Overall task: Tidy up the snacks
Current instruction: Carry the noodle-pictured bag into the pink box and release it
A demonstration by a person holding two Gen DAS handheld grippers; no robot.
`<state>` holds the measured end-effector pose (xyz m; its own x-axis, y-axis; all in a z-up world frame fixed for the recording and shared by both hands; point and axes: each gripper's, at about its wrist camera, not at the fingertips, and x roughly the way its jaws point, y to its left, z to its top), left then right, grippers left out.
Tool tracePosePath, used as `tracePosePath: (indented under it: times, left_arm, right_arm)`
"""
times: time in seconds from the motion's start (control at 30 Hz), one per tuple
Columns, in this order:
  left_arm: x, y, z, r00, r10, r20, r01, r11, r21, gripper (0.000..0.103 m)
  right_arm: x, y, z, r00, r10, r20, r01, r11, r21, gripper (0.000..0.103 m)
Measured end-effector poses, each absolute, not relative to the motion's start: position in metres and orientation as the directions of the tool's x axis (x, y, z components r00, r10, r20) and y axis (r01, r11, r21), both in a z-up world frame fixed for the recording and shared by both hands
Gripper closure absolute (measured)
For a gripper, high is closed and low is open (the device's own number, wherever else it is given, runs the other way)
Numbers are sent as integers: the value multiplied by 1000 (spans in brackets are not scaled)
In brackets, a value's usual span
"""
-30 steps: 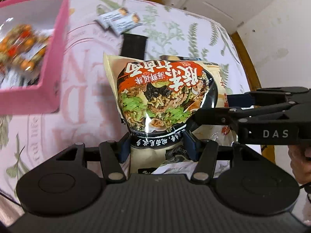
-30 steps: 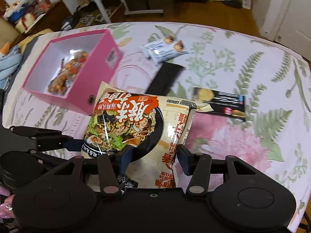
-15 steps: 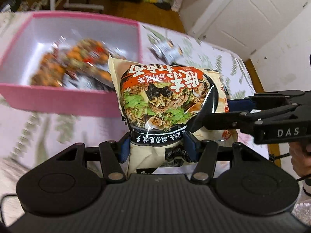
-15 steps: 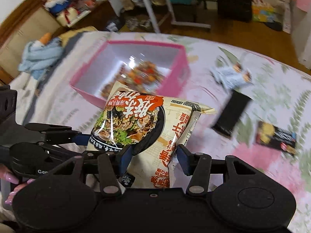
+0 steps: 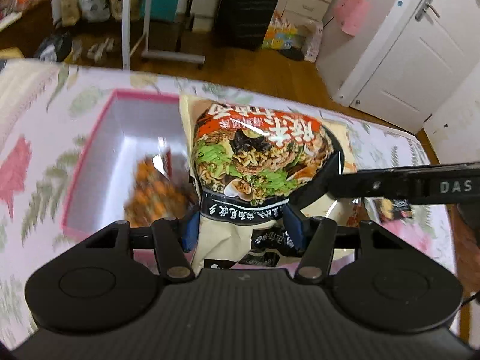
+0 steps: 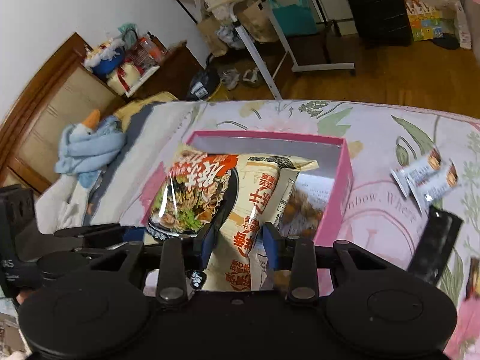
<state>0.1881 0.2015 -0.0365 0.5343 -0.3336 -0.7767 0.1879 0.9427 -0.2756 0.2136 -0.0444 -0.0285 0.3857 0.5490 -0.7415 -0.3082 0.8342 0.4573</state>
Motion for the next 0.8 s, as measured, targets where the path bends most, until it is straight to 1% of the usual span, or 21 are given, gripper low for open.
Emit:
tracePosePath:
  times: [0.1, 0.17, 0.33, 0.43, 0.6, 0.7, 0.73, 0.8]
  left_arm:
    - [205, 203, -50, 538, -298, -789, 225, 952, -207, 48]
    - [212, 206, -57, 534, -279, -798, 224, 957, -184, 47]
    - [219, 223, -73, 519, -244, -819, 186, 968, -170, 47]
    - [217, 234, -78, 518, -202, -831, 168, 977, -133, 47]
    - [219, 241, -86, 500, -138, -855, 170, 984, -59, 46]
    - [219, 239, -85, 518, -87, -851, 159, 987, -4, 40]
    - [217, 237, -85, 532, -61, -845, 152, 988, 25, 36]
    - [213, 231, -84, 563, -5, -826, 129, 988, 82, 34]
  right_arm:
    - [238, -26, -40, 355, 512, -782, -334, 851, 405, 62]
    - [248, -19, -51, 325, 503, -801, -342, 852, 396, 62]
    - [259, -2, -78, 276, 537, -797, -334, 831, 445, 62]
    - [260, 10, -90, 243, 563, -790, -333, 813, 477, 62]
    - [260, 34, -104, 224, 563, -795, -368, 804, 466, 62]
    - [262, 38, -110, 214, 579, -787, -378, 792, 480, 61]
    - [261, 38, -110, 215, 587, -781, -391, 784, 481, 60]
    - [258, 34, -106, 226, 590, -775, -429, 775, 464, 60]
